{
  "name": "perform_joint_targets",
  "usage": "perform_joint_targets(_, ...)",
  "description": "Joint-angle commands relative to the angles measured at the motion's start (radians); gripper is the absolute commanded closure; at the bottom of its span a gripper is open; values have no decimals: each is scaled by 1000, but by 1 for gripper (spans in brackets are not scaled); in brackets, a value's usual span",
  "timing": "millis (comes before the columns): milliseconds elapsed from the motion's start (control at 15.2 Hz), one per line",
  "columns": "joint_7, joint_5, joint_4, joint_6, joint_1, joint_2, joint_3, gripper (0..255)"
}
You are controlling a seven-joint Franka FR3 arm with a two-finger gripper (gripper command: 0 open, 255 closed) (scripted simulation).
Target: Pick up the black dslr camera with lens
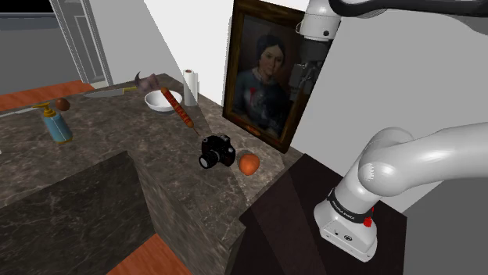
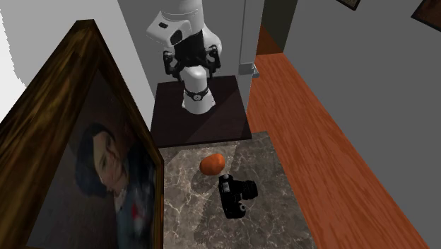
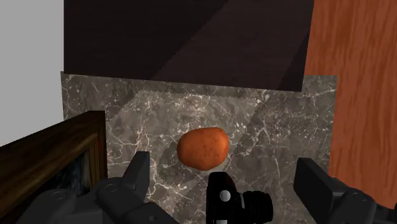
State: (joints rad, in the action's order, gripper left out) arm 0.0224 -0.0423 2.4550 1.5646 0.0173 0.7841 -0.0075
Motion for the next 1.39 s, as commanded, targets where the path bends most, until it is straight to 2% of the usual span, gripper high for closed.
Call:
perform_joint_targets(0,0,0,0,0,0,0,0,0)
perform_joint_targets(396,-300,-132,104,197,-34,-68,121,0)
perform_joint_targets(792,-583,-245,146,428,-65,-216,243,0)
perform_joint_targets(1056,-766,-293,137,592,-92,-354,318,0)
perform_joint_targets(1320,-955,-308,104,753,-128,-514,383,0)
